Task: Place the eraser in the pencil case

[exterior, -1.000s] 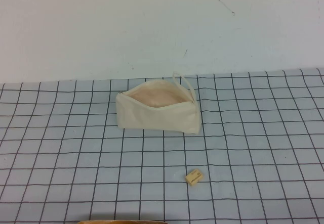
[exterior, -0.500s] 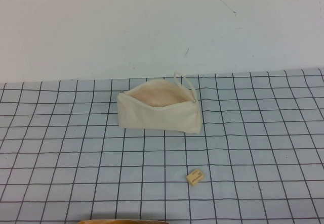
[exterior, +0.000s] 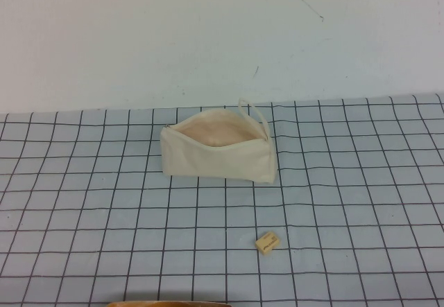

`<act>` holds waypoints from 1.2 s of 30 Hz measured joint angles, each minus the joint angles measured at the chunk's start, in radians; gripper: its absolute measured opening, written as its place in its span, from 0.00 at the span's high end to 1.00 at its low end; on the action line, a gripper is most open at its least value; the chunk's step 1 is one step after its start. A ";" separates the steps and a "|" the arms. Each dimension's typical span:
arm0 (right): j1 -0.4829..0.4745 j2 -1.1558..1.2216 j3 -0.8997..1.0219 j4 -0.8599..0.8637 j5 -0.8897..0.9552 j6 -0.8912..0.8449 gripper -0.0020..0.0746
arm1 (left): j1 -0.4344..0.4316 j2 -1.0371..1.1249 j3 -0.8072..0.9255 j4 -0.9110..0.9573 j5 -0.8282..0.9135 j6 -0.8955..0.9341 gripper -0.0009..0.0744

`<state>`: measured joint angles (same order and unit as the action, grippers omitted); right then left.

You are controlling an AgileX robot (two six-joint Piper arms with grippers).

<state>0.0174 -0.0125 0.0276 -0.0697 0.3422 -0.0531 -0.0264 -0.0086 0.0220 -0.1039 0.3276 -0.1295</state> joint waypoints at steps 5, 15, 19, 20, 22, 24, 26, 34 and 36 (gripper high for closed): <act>0.000 0.000 0.000 0.000 0.000 0.000 0.98 | 0.000 0.000 0.000 0.000 0.000 0.000 0.99; 0.000 0.000 0.000 0.254 0.002 0.142 0.98 | 0.000 0.000 0.000 0.000 0.000 0.000 0.99; 0.000 0.000 0.000 0.528 -0.006 0.261 0.98 | 0.000 0.000 0.000 0.000 0.000 0.000 0.99; 0.000 0.000 0.000 0.565 -0.027 0.271 0.98 | 0.000 0.000 0.000 0.000 0.000 0.000 0.99; 0.000 0.000 0.000 0.598 -0.064 0.277 0.98 | 0.000 0.000 0.000 0.000 0.000 0.000 0.99; 0.000 0.000 0.000 0.610 -0.076 0.266 0.98 | 0.000 0.000 0.000 0.000 0.000 0.000 0.99; 0.000 0.000 0.000 0.614 -0.085 0.262 0.98 | 0.000 0.000 0.000 0.000 0.000 0.000 0.99; 0.000 0.000 0.000 0.627 -0.126 0.163 0.98 | 0.000 0.000 0.000 0.000 0.000 0.000 0.99; 0.000 0.000 -0.011 0.627 -0.112 0.103 0.98 | 0.000 0.000 0.000 0.000 0.000 0.000 0.99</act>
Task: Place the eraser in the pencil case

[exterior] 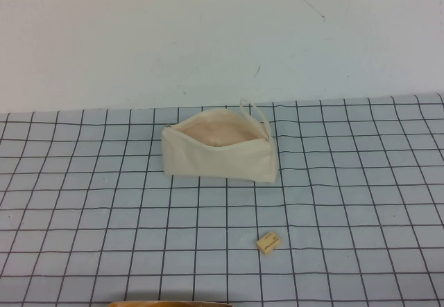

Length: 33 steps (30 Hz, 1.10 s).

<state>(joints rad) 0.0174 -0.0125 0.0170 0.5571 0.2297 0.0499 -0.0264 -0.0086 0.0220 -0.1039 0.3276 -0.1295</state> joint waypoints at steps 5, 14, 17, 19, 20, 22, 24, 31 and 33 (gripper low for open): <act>0.000 0.073 -0.195 -0.060 0.162 -0.222 0.98 | 0.000 0.000 0.000 0.000 0.000 0.000 0.99; 0.000 0.566 -0.767 -0.285 0.719 -0.535 0.98 | 0.000 0.000 0.000 0.000 0.000 0.000 0.99; 0.000 0.716 -0.888 -0.289 0.851 -0.563 0.98 | 0.000 0.000 0.000 0.000 0.000 0.000 0.99; 0.000 0.815 -0.954 -0.289 0.907 -0.582 0.98 | 0.000 0.000 0.000 0.000 0.000 0.000 0.99; 0.000 0.862 -0.976 -0.289 0.934 -0.590 0.98 | 0.000 0.000 0.000 0.000 0.000 0.000 0.99; 0.000 0.947 -1.022 -0.280 0.976 -0.607 0.98 | 0.000 0.000 0.000 0.000 0.000 0.000 0.99; 0.005 1.015 -1.060 -0.278 0.985 -0.614 0.98 | 0.000 0.000 0.000 0.000 0.000 0.000 0.99; 0.157 1.172 -1.147 -0.324 0.985 -0.544 0.98 | 0.000 0.000 0.000 0.000 0.000 0.000 0.99; 0.236 1.211 -1.169 -0.376 0.985 -0.489 0.98 | 0.000 0.000 0.000 0.000 0.000 0.000 0.99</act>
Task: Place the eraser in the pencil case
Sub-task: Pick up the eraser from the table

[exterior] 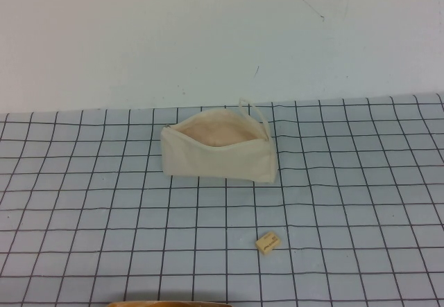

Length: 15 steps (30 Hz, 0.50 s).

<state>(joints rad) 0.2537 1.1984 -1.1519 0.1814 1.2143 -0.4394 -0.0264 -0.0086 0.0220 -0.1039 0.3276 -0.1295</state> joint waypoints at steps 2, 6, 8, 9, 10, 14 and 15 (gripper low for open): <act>0.077 0.045 -0.021 -0.067 0.000 0.063 0.98 | 0.000 0.000 0.000 0.000 0.000 0.000 0.99; 0.232 0.152 -0.074 -0.218 0.000 0.194 0.98 | 0.000 0.000 0.000 0.000 0.000 0.000 0.99; 0.303 0.211 -0.098 -0.274 0.000 0.238 0.98 | 0.000 0.000 0.000 0.000 0.000 0.000 0.99; 0.334 0.240 -0.109 -0.302 0.000 0.257 0.98 | 0.000 0.000 0.000 0.000 0.000 0.000 0.99; 0.359 0.267 -0.116 -0.324 0.000 0.268 0.98 | 0.000 0.000 0.000 0.000 0.000 0.000 0.99; 0.398 0.349 -0.124 -0.341 -0.034 0.279 0.98 | 0.000 0.000 0.000 0.000 0.000 0.000 0.99; 0.399 0.367 -0.124 -0.339 -0.055 0.279 0.98 | 0.000 0.000 0.000 0.000 0.000 0.000 0.99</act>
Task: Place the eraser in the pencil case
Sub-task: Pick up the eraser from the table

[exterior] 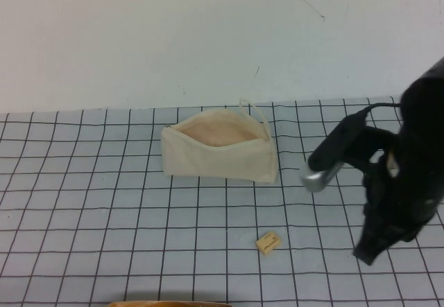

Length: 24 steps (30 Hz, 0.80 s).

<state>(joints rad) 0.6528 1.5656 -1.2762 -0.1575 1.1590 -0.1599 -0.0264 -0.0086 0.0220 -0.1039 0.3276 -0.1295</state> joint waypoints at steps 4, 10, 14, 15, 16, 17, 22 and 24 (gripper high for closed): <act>0.002 0.064 -0.002 0.000 -0.089 0.040 0.97 | 0.000 0.000 0.000 0.000 0.000 0.000 0.99; 0.002 0.153 -0.062 0.002 -0.132 0.075 0.83 | 0.000 0.000 0.000 0.000 0.000 0.000 0.99; 0.002 0.213 -0.093 0.032 -0.187 0.077 0.55 | 0.000 0.000 0.000 0.000 0.000 0.000 0.99; 0.002 0.230 -0.099 0.049 -0.206 0.077 0.48 | 0.000 0.000 0.000 0.000 0.000 0.000 0.99; 0.002 0.247 -0.107 0.073 -0.221 0.077 0.41 | 0.000 0.000 0.000 0.000 0.000 0.000 0.99; 0.002 0.261 -0.112 0.094 -0.236 0.077 0.37 | 0.000 0.000 0.000 0.000 0.000 0.000 0.99; 0.002 0.357 -0.156 0.177 -0.287 0.009 0.31 | 0.000 0.000 0.000 0.000 0.000 0.000 0.99; 0.002 0.399 -0.180 0.182 -0.291 -0.035 0.30 | 0.000 0.000 0.000 0.000 0.000 0.000 0.99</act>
<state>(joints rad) 0.6544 1.9641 -1.4565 0.0241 0.8683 -0.1953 -0.0264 -0.0086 0.0220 -0.1039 0.3276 -0.1295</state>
